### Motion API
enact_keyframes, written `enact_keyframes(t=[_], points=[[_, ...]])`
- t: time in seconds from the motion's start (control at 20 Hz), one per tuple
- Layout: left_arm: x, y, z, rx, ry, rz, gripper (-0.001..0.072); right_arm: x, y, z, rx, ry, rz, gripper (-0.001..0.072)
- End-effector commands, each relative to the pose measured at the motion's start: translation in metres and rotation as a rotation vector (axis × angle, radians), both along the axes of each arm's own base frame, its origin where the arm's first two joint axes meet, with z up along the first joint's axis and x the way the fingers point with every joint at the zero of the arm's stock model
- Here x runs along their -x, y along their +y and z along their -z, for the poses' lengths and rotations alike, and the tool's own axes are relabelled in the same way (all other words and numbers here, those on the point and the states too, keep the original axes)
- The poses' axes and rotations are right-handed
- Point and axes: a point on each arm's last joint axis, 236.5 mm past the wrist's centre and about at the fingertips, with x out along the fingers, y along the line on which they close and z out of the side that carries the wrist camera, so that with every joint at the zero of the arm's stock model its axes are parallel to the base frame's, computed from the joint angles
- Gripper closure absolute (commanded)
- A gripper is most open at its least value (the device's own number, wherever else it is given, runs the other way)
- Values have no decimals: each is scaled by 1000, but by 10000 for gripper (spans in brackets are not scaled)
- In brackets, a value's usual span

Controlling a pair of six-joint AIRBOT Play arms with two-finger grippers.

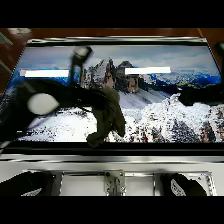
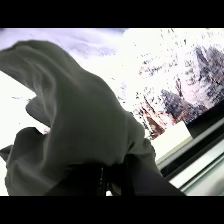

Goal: Fold the shirts.

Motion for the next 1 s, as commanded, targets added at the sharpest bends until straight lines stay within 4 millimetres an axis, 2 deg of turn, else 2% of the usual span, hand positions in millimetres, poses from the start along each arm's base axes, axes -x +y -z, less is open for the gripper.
enact_keyframes(t=[0.0, 0.05, 0.1, 0.15, 0.25, 0.3, 0.4, 0.5, 0.6, 0.65, 0.75, 0.85, 0.95], points=[[19, -51, 81, 58, 224, 1, 651, 20, 14, 74, -68, 156, 3, 23], [18, -52, 99, 48, 277, -13, 419, 24, 20, 93, -101, 191, 5, 22], [14, -47, 109, 44, 326, -36, 107, 28, 25, 110, -124, 234, 9, 22], [8, -35, 113, 41, 367, -63, 21, 31, 29, 120, -139, 269, -8, 22], [-10, 11, 106, 4, 397, -87, 22, 31, 29, 133, -131, 307, -57, 22], [-17, 44, 99, -25, 403, -91, 22, 33, 27, 138, -124, 331, -83, 21], [-20, 111, 93, -80, 463, -126, 23, 38, 18, 151, -148, 398, -65, 21], [-5, 162, 103, -108, 553, -181, 23, 33, 8, 162, -221, 430, 3, 21], [22, 190, 132, -115, 648, -248, 23, 26, 4, 172, -305, 450, 54, 21], [38, 195, 151, -118, 689, -267, 23, 25, 5, 178, -327, 469, 63, 22], [65, 182, 185, -61, 767, -288, 23, 25, 13, 191, -356, 515, 44, 22], [77, 159, 208, 26, 794, -303, 24, 24, 24, 203, -363, 541, -5, 21], [82, 146, 229, 32, 790, -321, 24, 26, 35, 215, -383, 586, -19, 22]])
